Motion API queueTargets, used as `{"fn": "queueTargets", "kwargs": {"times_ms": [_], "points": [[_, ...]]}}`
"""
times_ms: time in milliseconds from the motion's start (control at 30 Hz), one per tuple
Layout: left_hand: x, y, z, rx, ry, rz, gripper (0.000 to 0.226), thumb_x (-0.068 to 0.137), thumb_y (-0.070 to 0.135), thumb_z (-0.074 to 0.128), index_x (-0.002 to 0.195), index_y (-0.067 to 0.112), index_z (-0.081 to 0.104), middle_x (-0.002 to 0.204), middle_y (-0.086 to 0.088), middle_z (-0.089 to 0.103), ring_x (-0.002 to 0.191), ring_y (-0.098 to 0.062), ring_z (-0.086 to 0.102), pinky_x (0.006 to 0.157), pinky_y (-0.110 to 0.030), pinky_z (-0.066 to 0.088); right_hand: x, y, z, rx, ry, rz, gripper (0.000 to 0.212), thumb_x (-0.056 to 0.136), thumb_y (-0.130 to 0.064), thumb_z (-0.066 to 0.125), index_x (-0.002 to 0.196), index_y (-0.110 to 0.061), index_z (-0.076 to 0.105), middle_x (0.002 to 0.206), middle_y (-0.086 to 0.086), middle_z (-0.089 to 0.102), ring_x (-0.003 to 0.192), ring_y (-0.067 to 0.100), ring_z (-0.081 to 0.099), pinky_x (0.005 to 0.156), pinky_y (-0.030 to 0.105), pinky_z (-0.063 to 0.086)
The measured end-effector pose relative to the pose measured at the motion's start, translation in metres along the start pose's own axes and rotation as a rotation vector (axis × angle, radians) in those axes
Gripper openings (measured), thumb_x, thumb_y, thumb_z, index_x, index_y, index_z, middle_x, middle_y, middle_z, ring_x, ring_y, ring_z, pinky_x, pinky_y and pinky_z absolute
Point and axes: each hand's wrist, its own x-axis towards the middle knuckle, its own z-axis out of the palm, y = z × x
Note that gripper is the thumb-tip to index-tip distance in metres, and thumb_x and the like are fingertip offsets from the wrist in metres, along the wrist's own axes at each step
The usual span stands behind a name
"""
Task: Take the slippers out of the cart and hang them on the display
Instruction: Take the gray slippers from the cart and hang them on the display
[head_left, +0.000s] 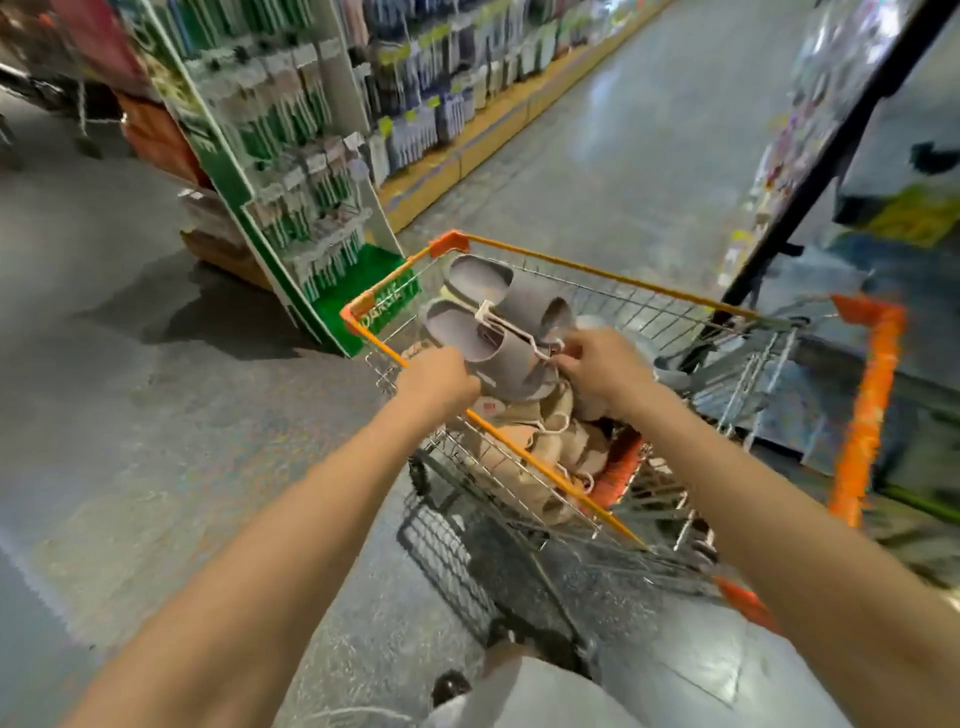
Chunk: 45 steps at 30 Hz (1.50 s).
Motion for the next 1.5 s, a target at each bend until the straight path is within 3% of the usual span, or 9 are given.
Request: {"fn": "queueTargets", "kwargs": {"times_ms": [267,433,600,667,767,1000,1167,1267,1500], "points": [[0.099,0.016,0.016,0.034,-0.100,0.133,0.016,0.087,0.016,0.047,0.074,0.008,0.052,0.076,-0.010,0.051,0.074,-0.030,0.053,0.062,-0.032,0.039,0.067,0.023,0.009,0.078,0.020,0.177,0.027,0.091,-0.026,0.054,0.084,-0.002,0.063,0.084,0.014,0.063,0.077,0.026,0.055,0.062,0.031,0.036],[0.167,0.026,0.011,0.057,-0.103,0.167,0.014,0.086,0.018,0.047,0.078,0.008,0.049,0.089,-0.018,0.062,0.067,-0.028,0.050,0.049,-0.030,0.034,0.123,0.042,0.026,0.127,-0.002,0.327,0.020,0.089,-0.020,0.053,0.080,-0.005,0.064,0.084,0.016,0.064,0.083,0.032,0.059,0.071,0.038,0.049],[0.218,0.037,0.013,0.080,-0.158,0.226,0.042,0.089,0.029,0.054,0.126,0.010,0.048,0.122,-0.015,0.058,0.109,-0.031,0.055,0.086,-0.039,0.049,0.153,0.063,0.067,0.309,-0.159,0.490,0.034,0.091,-0.022,0.052,0.060,-0.021,0.037,0.058,0.000,0.038,0.060,0.020,0.042,0.050,0.028,0.030],[0.232,0.041,0.018,0.124,-0.221,0.257,0.063,0.088,0.036,0.058,0.142,0.017,0.032,0.132,-0.016,0.045,0.119,-0.033,0.046,0.093,-0.041,0.045,0.163,0.068,0.079,0.329,-0.212,0.548,0.017,0.092,-0.022,0.053,0.078,-0.013,0.050,0.067,0.004,0.046,0.069,0.022,0.046,0.057,0.029,0.034],[0.248,0.048,0.034,0.247,-0.201,0.347,0.079,0.083,0.045,0.062,0.147,0.031,0.018,0.146,-0.017,0.021,0.134,-0.036,0.024,0.101,-0.049,0.037,0.175,0.077,0.097,0.327,-0.291,0.629,0.026,0.094,-0.017,0.050,0.112,0.002,0.054,0.103,0.018,0.060,0.089,0.028,0.055,0.068,0.030,0.038],[0.274,0.061,0.072,0.520,-0.336,0.627,0.069,0.084,0.049,0.060,0.144,0.029,0.030,0.158,-0.012,-0.008,0.145,-0.032,-0.010,0.112,-0.063,0.005,0.184,0.072,0.113,0.298,-0.344,0.670,0.032,0.097,-0.018,0.042,0.119,0.004,0.053,0.124,0.024,0.056,0.113,0.036,0.054,0.087,0.036,0.044],[0.289,0.060,0.072,0.587,-0.373,0.648,0.066,0.084,0.063,0.050,0.137,0.025,0.039,0.157,-0.012,-0.015,0.145,-0.031,-0.014,0.104,-0.074,0.000,0.198,0.059,0.086,0.422,-0.161,0.662,0.025,0.098,-0.015,0.040,0.115,-0.004,0.052,0.119,0.024,0.058,0.109,0.037,0.055,0.081,0.036,0.044],[0.297,0.067,0.071,0.541,-0.349,0.559,0.073,0.081,0.071,0.044,0.139,0.026,0.037,0.157,-0.015,-0.016,0.144,-0.033,-0.016,0.100,-0.075,-0.001,0.203,0.049,0.062,0.458,-0.083,0.635,0.007,0.097,-0.015,0.042,0.095,-0.012,0.049,0.111,0.024,0.060,0.102,0.035,0.056,0.070,0.032,0.037],[0.284,0.085,0.075,0.486,-0.300,0.570,0.074,0.086,0.059,0.046,0.144,0.017,0.029,0.156,-0.019,-0.013,0.145,-0.033,-0.012,0.103,-0.074,0.000,0.205,0.044,0.037,0.459,-0.025,0.606,0.025,0.095,-0.020,0.045,0.071,-0.023,0.038,0.085,0.022,0.062,0.067,0.028,0.060,0.046,0.026,0.039]]}}
